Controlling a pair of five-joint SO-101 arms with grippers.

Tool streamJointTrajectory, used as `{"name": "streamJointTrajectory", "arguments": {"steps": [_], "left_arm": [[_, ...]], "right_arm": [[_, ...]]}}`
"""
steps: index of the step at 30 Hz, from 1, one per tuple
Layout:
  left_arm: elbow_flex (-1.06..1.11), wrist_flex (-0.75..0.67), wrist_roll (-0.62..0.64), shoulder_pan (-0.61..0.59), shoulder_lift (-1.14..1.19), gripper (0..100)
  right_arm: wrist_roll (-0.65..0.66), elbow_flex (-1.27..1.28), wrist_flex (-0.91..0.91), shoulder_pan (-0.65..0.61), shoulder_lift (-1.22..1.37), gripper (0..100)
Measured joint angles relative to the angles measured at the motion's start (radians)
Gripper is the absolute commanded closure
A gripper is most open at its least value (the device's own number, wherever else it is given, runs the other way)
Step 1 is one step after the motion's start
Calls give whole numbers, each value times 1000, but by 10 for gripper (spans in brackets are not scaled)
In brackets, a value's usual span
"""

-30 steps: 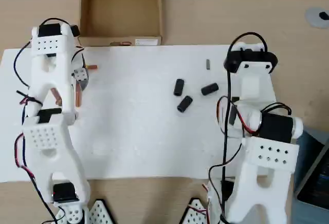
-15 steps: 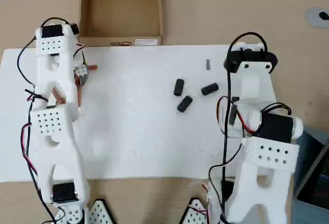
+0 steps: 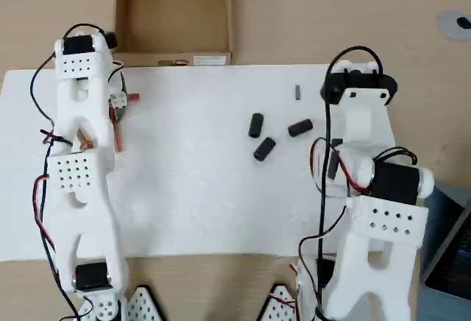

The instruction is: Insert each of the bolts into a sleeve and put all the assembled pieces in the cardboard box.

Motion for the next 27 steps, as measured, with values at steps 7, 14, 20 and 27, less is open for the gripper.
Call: {"name": "streamJointTrajectory", "arguments": {"steps": [7, 14, 20, 27], "left_arm": [[20, -5, -5, 0, -3, 998], [41, -6, -6, 2, -49, 998], [81, -3, -8, 5, -152, 998], [262, -3, -6, 86, -413, 998]], "right_arm": [[0, 0, 0, 0, 0, 989], [0, 0, 0, 0, 0, 989], [0, -2, 0, 0, 0, 989], [0, -31, 0, 0, 0, 989]]}}
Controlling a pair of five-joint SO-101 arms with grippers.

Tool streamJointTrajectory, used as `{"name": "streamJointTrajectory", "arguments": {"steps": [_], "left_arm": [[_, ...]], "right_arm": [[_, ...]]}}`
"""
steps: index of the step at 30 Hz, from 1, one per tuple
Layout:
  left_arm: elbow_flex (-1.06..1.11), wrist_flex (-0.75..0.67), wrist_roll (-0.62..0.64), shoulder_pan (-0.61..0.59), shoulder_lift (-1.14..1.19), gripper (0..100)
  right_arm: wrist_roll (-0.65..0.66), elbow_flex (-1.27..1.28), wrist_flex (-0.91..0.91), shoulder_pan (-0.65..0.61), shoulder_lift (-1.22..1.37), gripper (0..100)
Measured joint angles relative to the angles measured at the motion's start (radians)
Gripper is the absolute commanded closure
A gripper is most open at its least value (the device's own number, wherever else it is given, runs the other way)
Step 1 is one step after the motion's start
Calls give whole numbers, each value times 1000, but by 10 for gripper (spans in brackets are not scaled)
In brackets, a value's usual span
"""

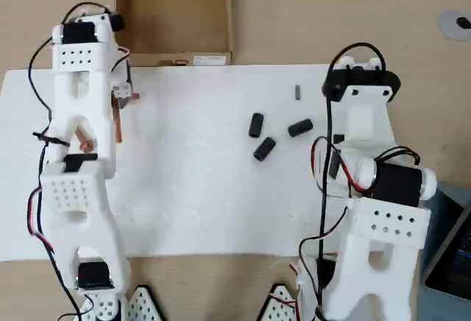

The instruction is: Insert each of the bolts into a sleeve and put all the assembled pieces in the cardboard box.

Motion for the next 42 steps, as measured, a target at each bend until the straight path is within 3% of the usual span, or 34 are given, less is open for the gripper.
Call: {"name": "streamJointTrajectory", "arguments": {"steps": [19, 34, 42], "left_arm": [[334, 8, 46, 199, -710, 999], [720, 3, 46, 199, -1237, 999], [1039, -114, 46, 199, -1554, 999]], "right_arm": [[0, -100, 0, -55, 0, 989], [0, -127, 0, -138, -192, 989], [0, -35, 0, -143, -315, 989]]}}
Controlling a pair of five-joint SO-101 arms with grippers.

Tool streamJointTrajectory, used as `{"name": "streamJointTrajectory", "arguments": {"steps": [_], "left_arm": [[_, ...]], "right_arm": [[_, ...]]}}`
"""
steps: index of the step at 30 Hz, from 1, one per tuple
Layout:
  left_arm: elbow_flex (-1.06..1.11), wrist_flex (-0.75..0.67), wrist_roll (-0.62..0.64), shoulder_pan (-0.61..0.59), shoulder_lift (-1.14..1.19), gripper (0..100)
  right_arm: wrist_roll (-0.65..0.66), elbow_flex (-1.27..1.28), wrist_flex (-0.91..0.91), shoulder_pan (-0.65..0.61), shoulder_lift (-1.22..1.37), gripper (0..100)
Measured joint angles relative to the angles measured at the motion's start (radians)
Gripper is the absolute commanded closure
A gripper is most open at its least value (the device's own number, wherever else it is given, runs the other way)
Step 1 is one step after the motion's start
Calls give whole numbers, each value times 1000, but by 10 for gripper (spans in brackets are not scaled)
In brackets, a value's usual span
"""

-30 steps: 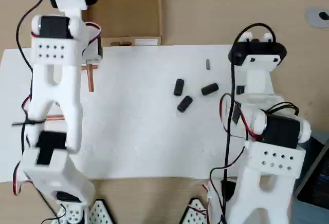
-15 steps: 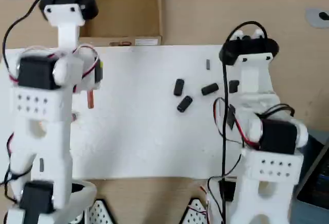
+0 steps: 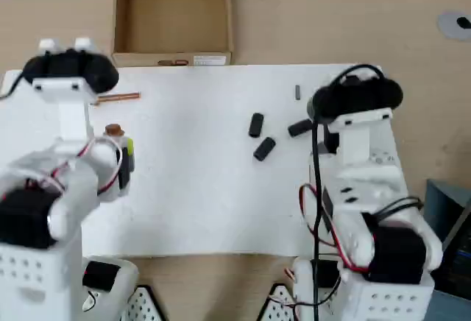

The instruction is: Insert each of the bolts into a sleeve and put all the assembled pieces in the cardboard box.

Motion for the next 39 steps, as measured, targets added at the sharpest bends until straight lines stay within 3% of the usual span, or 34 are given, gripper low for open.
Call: {"name": "streamJointTrajectory", "arguments": {"steps": [8, 16, 27, 39], "left_arm": [[359, -232, 9, 0, -350, 999], [651, -391, 160, 0, -586, 999], [979, -554, 295, 0, -870, 999], [1036, -707, 562, 8, -885, 999]], "right_arm": [[0, 199, -109, 0, -129, 989], [0, 399, -284, -18, -189, 989], [0, 724, -551, -256, -351, 989], [0, 968, -575, -500, -657, 989]]}}
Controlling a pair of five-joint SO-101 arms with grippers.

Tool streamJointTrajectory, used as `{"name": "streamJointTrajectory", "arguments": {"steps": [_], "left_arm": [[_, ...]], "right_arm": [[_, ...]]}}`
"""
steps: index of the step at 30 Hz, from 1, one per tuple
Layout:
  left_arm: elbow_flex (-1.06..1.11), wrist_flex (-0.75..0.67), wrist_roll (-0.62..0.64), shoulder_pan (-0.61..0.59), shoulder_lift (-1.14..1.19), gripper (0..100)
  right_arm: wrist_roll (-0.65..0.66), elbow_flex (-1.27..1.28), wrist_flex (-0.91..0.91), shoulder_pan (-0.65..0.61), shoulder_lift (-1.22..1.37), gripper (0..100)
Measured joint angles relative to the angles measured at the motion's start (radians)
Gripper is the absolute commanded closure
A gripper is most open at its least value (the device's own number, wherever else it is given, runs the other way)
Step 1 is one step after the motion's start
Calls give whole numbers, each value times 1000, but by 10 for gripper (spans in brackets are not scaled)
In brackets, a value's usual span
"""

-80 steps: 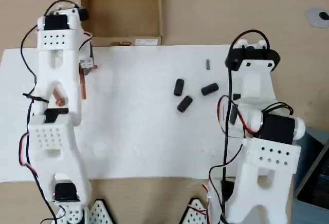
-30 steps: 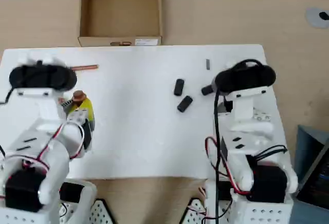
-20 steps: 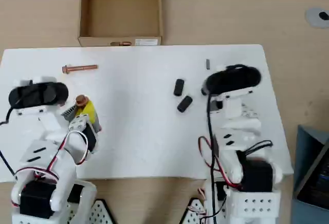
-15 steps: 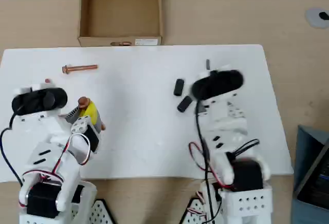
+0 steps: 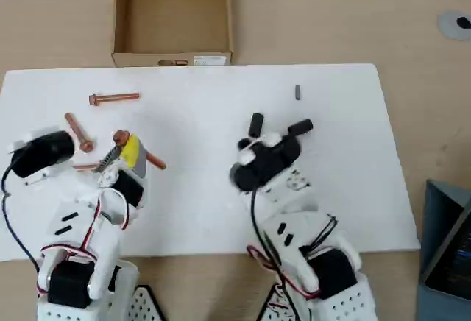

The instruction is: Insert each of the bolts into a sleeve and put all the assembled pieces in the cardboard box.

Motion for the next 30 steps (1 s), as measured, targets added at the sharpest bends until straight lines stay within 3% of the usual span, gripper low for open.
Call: {"name": "streamJointTrajectory", "arguments": {"steps": [7, 15, 30], "left_arm": [[-3, -124, 75, 112, 0, 999], [-66, -146, 81, 222, 0, 999], [-74, -146, 2, 270, 0, 999]], "right_arm": [[0, 17, 0, -104, -2, 989], [91, 17, -2, -195, -2, 989], [149, -29, -44, -229, -2, 989]]}}
